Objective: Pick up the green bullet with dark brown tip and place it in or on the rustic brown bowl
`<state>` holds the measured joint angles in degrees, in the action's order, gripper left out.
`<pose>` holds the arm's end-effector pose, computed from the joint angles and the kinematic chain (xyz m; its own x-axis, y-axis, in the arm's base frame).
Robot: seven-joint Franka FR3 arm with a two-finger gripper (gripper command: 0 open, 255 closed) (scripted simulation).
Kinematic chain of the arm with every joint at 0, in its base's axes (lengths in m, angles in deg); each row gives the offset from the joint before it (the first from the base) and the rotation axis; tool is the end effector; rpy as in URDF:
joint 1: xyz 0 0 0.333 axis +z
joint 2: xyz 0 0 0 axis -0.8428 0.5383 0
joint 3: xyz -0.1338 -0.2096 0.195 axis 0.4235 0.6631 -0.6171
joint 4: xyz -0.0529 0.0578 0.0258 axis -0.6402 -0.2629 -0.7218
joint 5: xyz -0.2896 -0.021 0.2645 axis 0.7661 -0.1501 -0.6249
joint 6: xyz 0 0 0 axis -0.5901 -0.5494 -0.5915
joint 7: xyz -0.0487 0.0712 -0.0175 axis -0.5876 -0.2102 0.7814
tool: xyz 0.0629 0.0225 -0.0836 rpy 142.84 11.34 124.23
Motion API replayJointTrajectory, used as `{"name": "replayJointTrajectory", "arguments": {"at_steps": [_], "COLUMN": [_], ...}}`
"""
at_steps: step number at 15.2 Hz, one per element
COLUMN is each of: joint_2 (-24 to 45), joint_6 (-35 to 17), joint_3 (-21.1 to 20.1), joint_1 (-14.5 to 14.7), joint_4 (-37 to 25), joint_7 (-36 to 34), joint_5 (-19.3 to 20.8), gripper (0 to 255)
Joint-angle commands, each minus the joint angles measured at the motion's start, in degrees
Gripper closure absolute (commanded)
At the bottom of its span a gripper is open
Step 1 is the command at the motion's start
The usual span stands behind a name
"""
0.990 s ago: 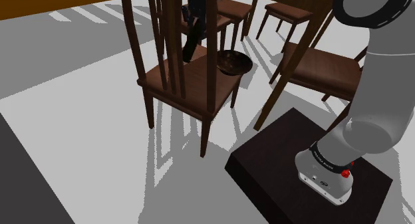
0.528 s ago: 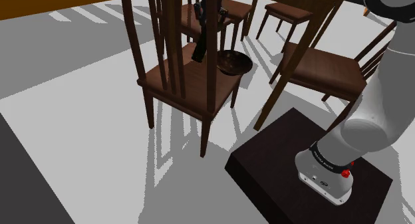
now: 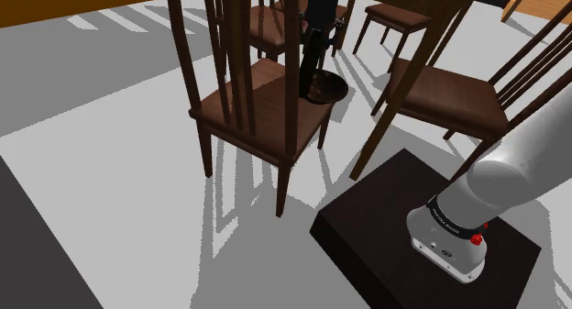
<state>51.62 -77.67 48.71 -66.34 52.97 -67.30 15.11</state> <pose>0.5490 0.0914 0.5185 0.5081 -0.8588 -0.0656 -0.8598 -0.5102 0.0202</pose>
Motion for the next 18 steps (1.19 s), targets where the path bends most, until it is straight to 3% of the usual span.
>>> {"name": "replayJointTrajectory", "arguments": {"at_steps": [1, 5, 18], "joint_2": [-2.9, -2.6, -0.7], "joint_6": [-0.2, -3.2, -11.4], "joint_3": [2.9, 2.3, -4.1], "joint_1": [-2.9, -3.4, -9.5], "joint_4": [3.2, 5.9, 12.2], "joint_7": [1.3, 1.3, 1.4], "joint_5": [-0.5, -0.5, -0.2], "gripper": [255, 255, 255]}}
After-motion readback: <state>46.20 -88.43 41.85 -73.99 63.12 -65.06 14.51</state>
